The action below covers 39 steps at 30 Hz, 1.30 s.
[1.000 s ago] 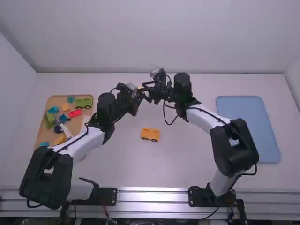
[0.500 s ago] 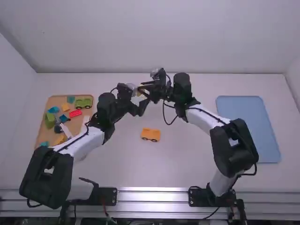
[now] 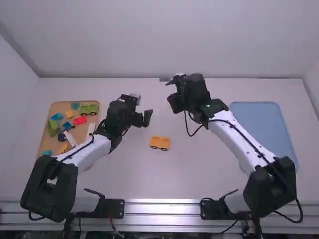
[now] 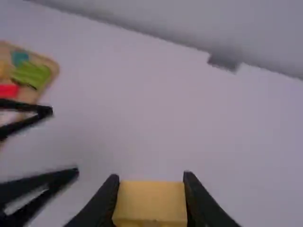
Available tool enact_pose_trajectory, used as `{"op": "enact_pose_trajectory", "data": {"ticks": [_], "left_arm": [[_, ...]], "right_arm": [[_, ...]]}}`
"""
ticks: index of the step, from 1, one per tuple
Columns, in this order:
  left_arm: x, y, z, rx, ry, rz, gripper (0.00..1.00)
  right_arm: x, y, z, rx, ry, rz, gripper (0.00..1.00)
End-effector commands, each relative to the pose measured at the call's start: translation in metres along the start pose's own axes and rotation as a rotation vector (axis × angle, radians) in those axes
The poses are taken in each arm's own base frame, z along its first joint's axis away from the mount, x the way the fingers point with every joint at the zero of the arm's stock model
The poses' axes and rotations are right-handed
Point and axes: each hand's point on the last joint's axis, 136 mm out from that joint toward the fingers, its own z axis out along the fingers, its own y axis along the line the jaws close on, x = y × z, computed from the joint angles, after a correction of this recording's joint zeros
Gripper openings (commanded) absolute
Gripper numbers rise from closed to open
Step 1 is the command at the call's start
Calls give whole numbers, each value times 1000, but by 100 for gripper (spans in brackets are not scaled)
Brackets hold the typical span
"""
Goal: Assemble lego blocks to make yellow taxi
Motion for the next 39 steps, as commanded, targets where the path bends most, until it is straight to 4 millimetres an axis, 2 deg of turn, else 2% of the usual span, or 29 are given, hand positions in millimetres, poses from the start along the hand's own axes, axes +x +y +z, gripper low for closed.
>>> {"op": "enact_pose_trajectory", "data": {"ticks": [1,3,4,5,6,7,8,11,13,16,17,20,26,29,31,33,35,36,39], "left_arm": [[-15,26,-4,-168,-44,-57,99],[-8,34,-6,-211,-19,-57,99],[-4,36,-6,-222,-5,-57,99],[-3,36,-6,-222,-1,-57,99],[-1,36,-6,-223,8,-57,99],[-2,36,-6,-223,7,-57,99],[-2,36,-6,-223,7,-57,99],[-3,36,-6,-226,3,-56,99],[-3,39,-7,-230,2,-59,99],[-1,40,-7,-234,11,-52,99],[-1,40,-7,-234,11,-51,99],[0,39,-7,-233,16,-49,99],[2,39,-7,-233,22,-50,99],[2,39,-7,-233,23,-49,99],[3,39,-7,-234,28,-50,99],[5,40,-7,-235,33,-50,99],[7,39,-7,-235,41,-50,99],[7,40,-7,-236,43,-51,99],[10,40,-7,-238,54,-51,99]], "right_arm": [[1,-12,-16,136,68,-162,8],[30,-16,-12,150,198,-202,8],[55,-16,-7,125,303,-269,7],[61,-16,-6,116,329,-290,6],[91,-13,-1,54,445,-372,7],[107,-11,1,10,505,-430,5],[121,-11,3,-22,558,-489,0],[155,-11,10,-72,671,-593,0],[166,-13,17,-85,698,-651,0],[196,-17,34,-151,745,-760,0],[197,-17,35,-154,748,-765,0],[221,-19,37,-207,783,-845,0],[245,-23,46,-228,780,-883,0],[248,-24,55,-211,750,-868,15],[251,-24,59,-229,738,-849,30],[255,-23,62,-243,743,-842,37],[259,-24,63,-241,757,-845,88],[259,-26,63,-231,762,-849,99],[241,-34,62,-147,756,-841,99]]}}
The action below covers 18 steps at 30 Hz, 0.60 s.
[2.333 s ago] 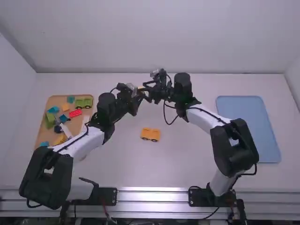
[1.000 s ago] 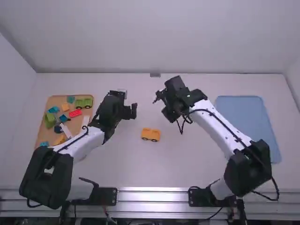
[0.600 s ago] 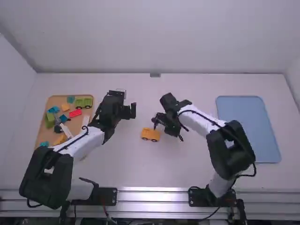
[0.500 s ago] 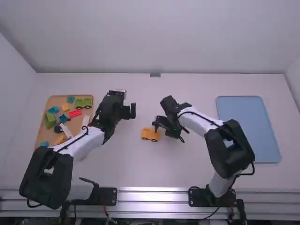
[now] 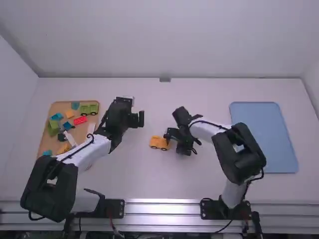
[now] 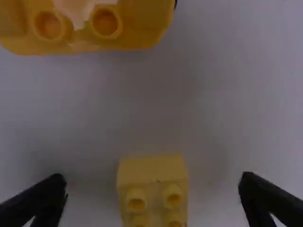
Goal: Assemble lego blocks to make yellow taxi
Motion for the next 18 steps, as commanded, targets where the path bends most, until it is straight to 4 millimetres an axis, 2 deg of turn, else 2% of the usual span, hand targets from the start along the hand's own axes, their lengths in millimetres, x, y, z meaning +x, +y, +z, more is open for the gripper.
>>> {"op": "enact_pose_trajectory", "data": {"ticks": [1,3,5,6,7,9,10,11,13,16,17,18], "left_arm": [[-14,-2,-3,-1,-31,4,99],[-14,-2,-3,0,-30,4,99],[-13,-2,-3,3,-25,3,99],[-12,-2,-3,3,-24,4,99],[-11,-3,-3,6,-17,7,99],[-8,-13,-3,62,-7,117,99],[-5,-28,-5,155,-6,236,99],[-2,-41,-7,234,-10,323,99],[16,-89,-24,563,-69,638,99],[43,-119,-43,825,-135,850,99],[55,-126,-49,913,-160,914,99],[58,-128,-50,934,-166,929,99]], "right_arm": [[-8,-13,-18,48,-4,46,99],[-19,-14,-40,39,-43,46,99],[-31,-10,-79,1,-143,8,99],[-32,-9,-82,-2,-154,2,99],[-35,-7,-97,-19,-224,-29,99],[-42,-2,-122,-65,-402,-88,99],[-44,-1,-131,-80,-497,-111,99],[-44,-2,-136,-88,-563,-112,99],[-30,-15,-136,-80,-679,-40,99],[-6,-32,-121,-52,-692,83,99],[-1,-36,-119,-49,-727,124,99],[-1,-37,-120,-51,-744,136,99]]}}
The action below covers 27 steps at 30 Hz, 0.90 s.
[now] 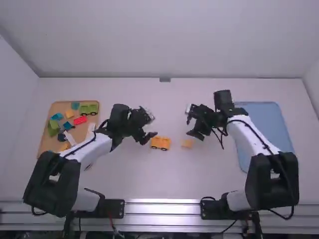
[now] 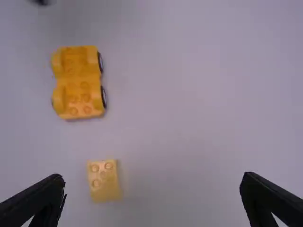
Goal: Assemble lego blocks to make yellow taxi
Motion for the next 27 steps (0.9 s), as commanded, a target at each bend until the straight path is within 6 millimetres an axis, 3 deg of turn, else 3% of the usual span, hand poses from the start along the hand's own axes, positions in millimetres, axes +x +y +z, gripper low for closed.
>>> {"op": "enact_pose_trajectory", "data": {"ticks": [1,4,10,13,17,20,27], "left_arm": [[-16,-54,2,305,-207,360,99],[-6,-70,8,413,-251,392,99],[9,-71,27,471,-249,359,99],[12,-71,34,504,-259,350,99],[23,-63,35,510,-244,376,99],[27,-50,30,489,-231,335,99],[31,-49,21,496,-270,291,99]], "right_arm": [[-2,17,5,-94,-157,111,99],[11,20,10,-77,-225,103,99],[19,54,25,-97,-385,8,99],[30,58,29,-67,-395,19,99],[41,69,33,-54,-406,32,99],[57,82,47,-76,-359,44,99],[73,54,62,-59,-387,74,96]]}}
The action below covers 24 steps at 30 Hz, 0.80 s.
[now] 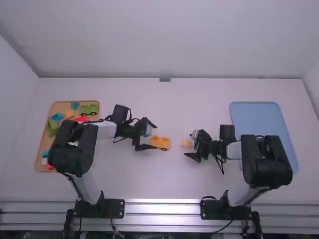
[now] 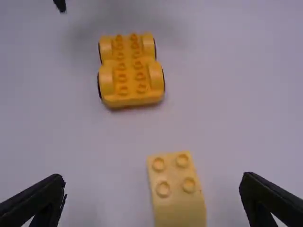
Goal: Assemble lego blocks to make yellow taxi
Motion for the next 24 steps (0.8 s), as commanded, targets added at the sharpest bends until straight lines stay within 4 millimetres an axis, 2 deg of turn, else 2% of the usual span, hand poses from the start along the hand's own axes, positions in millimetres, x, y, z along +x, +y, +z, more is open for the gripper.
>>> {"op": "enact_pose_trajectory", "data": {"ticks": [1,9,12,13,15,17,19,24], "left_arm": [[-5,-11,4,37,-45,2,99],[-1,-17,5,43,-39,-13,99],[-2,-17,5,43,-40,-12,99],[-2,-17,6,44,-40,-12,99],[-1,-17,6,42,-33,-11,99],[-1,-16,6,42,-33,-12,99],[0,-17,7,43,-26,-9,99],[9,-16,7,31,20,-14,99]], "right_arm": [[2,-10,1,-10,-34,2,96],[7,-21,15,-106,-98,15,90],[10,-14,22,-147,-66,-29,76],[10,-14,23,-148,-62,-29,75],[13,-14,26,-156,-28,-21,67],[14,-11,29,-163,-12,-23,64],[14,-9,30,-168,-12,-41,56],[21,-11,28,-147,13,-1,41]]}}
